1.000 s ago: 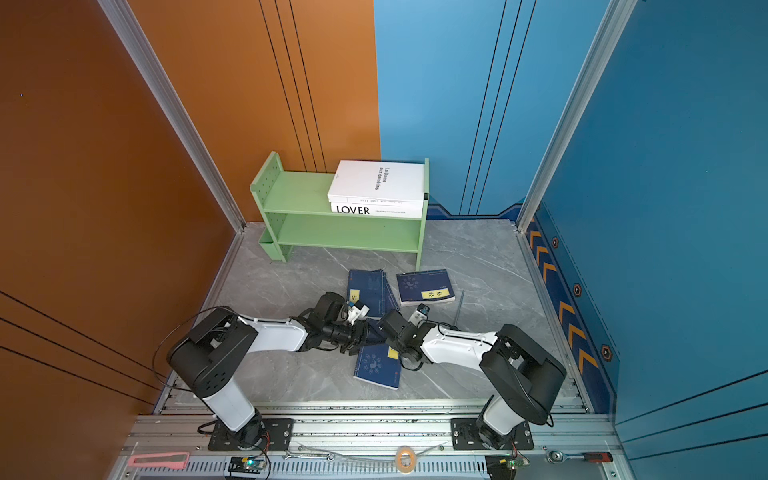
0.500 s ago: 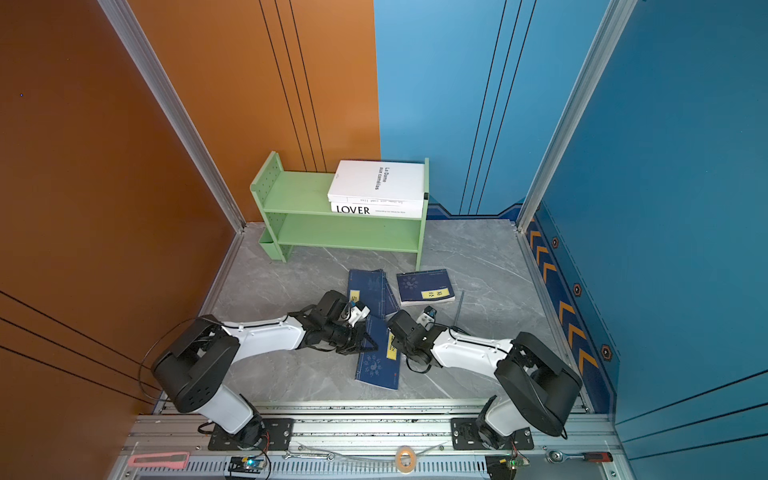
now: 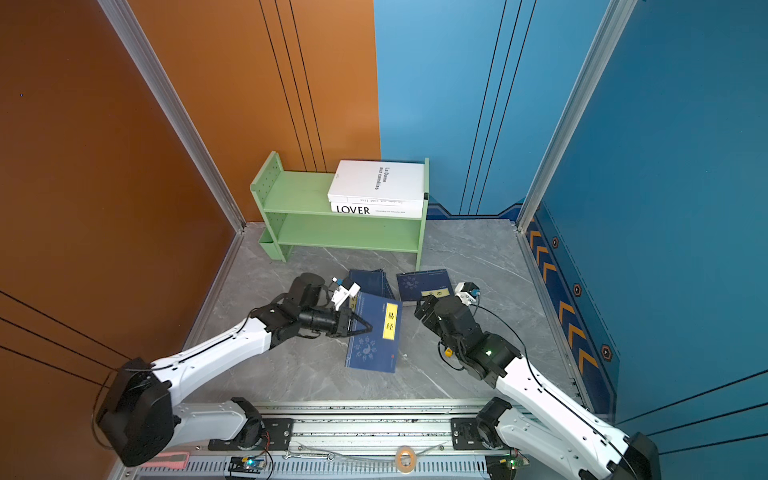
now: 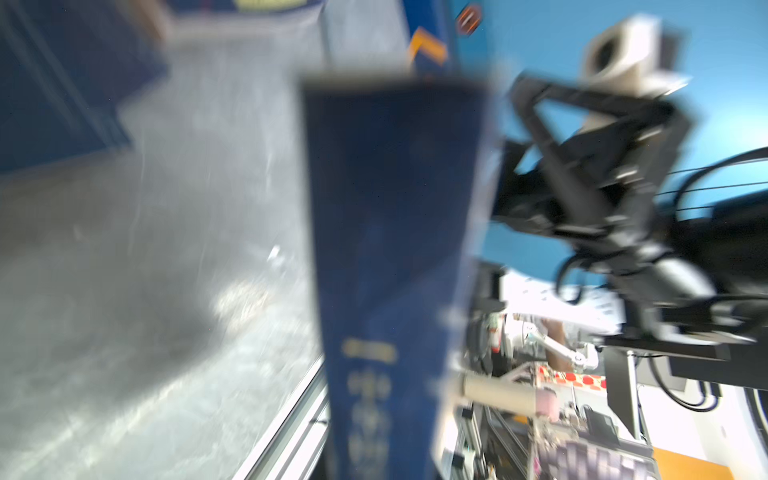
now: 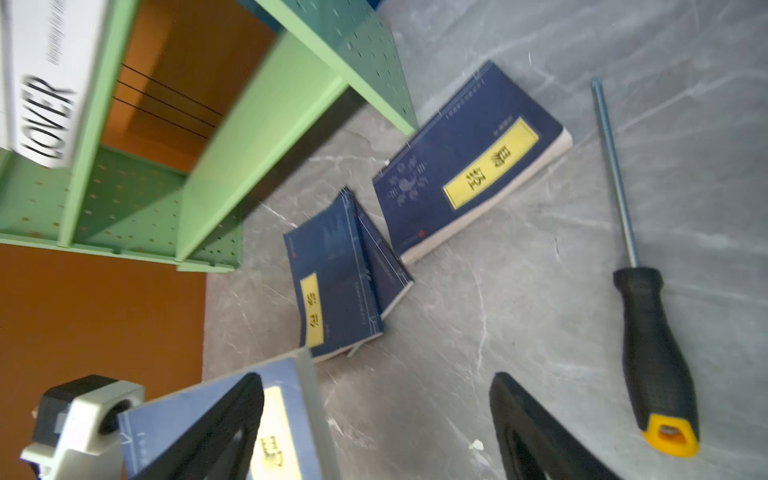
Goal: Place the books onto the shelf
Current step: 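Lift the blue book with the left gripper while the right withdraws, then grip the raised blue book with the right gripper beside the left gripper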
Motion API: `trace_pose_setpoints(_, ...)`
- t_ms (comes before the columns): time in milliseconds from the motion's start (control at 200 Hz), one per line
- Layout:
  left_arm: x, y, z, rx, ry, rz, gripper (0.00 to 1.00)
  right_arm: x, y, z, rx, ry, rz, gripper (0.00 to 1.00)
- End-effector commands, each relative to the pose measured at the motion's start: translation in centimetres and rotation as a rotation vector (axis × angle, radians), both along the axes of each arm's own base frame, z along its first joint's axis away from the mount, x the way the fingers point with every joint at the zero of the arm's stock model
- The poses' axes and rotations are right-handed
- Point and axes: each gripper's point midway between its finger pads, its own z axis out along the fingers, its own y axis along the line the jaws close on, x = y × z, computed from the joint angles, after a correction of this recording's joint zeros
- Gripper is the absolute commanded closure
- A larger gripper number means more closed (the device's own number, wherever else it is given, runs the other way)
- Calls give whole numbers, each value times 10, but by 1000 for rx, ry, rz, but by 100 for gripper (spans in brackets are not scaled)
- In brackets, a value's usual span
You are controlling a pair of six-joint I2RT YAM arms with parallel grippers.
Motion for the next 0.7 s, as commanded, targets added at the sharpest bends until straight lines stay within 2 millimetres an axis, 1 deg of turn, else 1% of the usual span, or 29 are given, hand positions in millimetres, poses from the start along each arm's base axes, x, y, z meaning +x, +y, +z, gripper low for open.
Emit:
trace_pose_setpoints(0, 24, 10, 89, -180, -182, 35, 100, 12, 5, 50, 3, -149, 48, 10)
trace_pose_setpoints(85, 46, 25, 139, -276, -281, 115, 100, 20, 20, 83, 49, -220, 119, 8)
trace_pose_setpoints(105, 51, 29, 146, -291, -294, 137, 100, 22, 25, 90, 63, -236, 141, 8)
trace_pose_setpoints(115, 54, 31, 160, -310, -320, 146, 100, 23, 28, 94, 68, -245, 151, 8)
trace_pose_setpoints(125, 56, 32, 168, -321, -334, 155, 100, 24, 30, 97, 74, -252, 161, 8)
trace_pose_setpoints(195, 71, 46, 209, -382, -407, 222, 100, 30, 47, 127, 129, -322, 231, 7)
trace_pose_setpoints(260, 85, 59, 242, -425, -463, 295, 100, 35, 63, 154, 189, -391, 295, 7)
trace_pose_setpoints(335, 107, 77, 268, -451, -497, 422, 100, 37, 87, 182, 275, -464, 396, 8)
trace_pose_setpoints(406, 128, 98, 284, -483, -519, 566, 100, 38, 111, 205, 370, -514, 494, 8)
trace_pose_setpoints(476, 141, 115, 301, -547, -537, 664, 100, 36, 131, 222, 441, -551, 576, 8)
trace_pose_setpoints(511, 145, 118, 308, -580, -548, 683, 100, 36, 138, 230, 466, -571, 602, 9)
trace_pose_setpoints(576, 153, 122, 314, -614, -542, 715, 100, 36, 148, 241, 496, -604, 633, 9)
trace_pose_setpoints(696, 167, 127, 315, -644, -516, 766, 100, 37, 167, 257, 525, -653, 675, 10)
